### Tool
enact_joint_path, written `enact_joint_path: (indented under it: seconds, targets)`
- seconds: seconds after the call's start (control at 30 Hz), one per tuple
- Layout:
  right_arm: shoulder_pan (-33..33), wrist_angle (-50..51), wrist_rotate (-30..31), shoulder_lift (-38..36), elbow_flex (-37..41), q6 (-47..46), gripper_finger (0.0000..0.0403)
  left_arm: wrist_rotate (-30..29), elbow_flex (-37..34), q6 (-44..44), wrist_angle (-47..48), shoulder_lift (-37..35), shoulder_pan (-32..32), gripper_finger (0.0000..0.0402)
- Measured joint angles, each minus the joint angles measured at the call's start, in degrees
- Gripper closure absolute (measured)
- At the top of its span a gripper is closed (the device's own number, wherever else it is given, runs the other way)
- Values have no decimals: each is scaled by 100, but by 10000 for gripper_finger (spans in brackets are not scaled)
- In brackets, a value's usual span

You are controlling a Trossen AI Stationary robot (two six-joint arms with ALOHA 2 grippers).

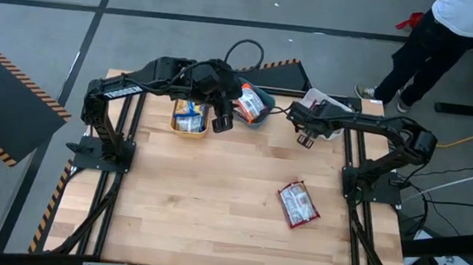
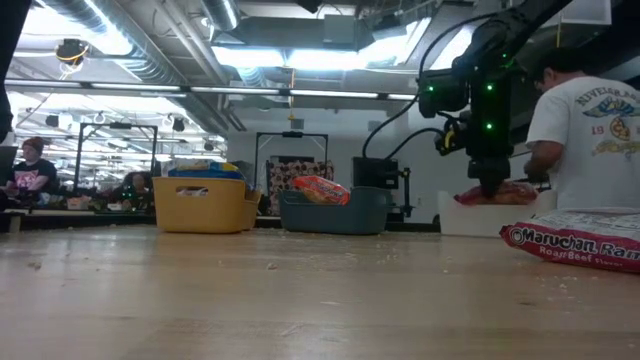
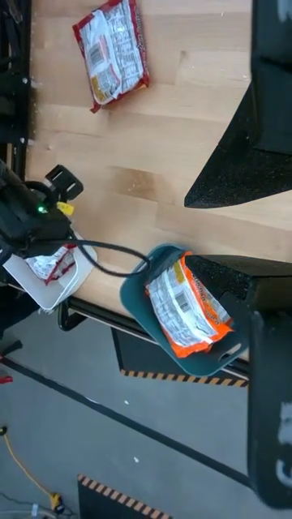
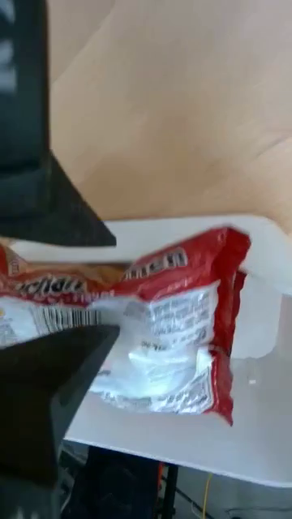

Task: Sort Maruchan noodles
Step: Put the top red noodle pack into the white bin

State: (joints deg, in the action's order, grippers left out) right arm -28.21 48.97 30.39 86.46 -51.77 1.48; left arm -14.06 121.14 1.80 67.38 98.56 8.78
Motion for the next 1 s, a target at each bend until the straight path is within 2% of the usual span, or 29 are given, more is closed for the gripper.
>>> enact_joint_path:
  seconds: [0.1,0.2,0.33,0.4,0.53,0.7,0.83,0.93,1.0]
  targets:
    - [2,99,52,-5,-97,-116,214,0,0,0,56,0,0,305]
    - [9,166,-9,-114,-297,-125,191,0,0,0,163,0,0,305]
    - [9,244,-281,-381,-517,-131,186,0,2,-2,317,0,-2,305]
    - [7,479,-629,-553,-570,-244,192,2,2,-2,398,0,-4,305]
    - [4,1180,-1392,-821,-577,-941,230,14,2,-2,463,0,-4,305]
    - [4,1417,-2359,-885,-421,-1234,317,15,2,28,464,0,-4,305]
    - [7,1388,-2290,-837,-125,-1213,389,4,2,126,463,0,-4,305]
    - [7,1431,-1679,-820,22,-1350,387,3,2,140,462,0,-4,305]
    - [4,1456,-1497,-822,16,-1407,376,4,2,143,462,0,11,305]
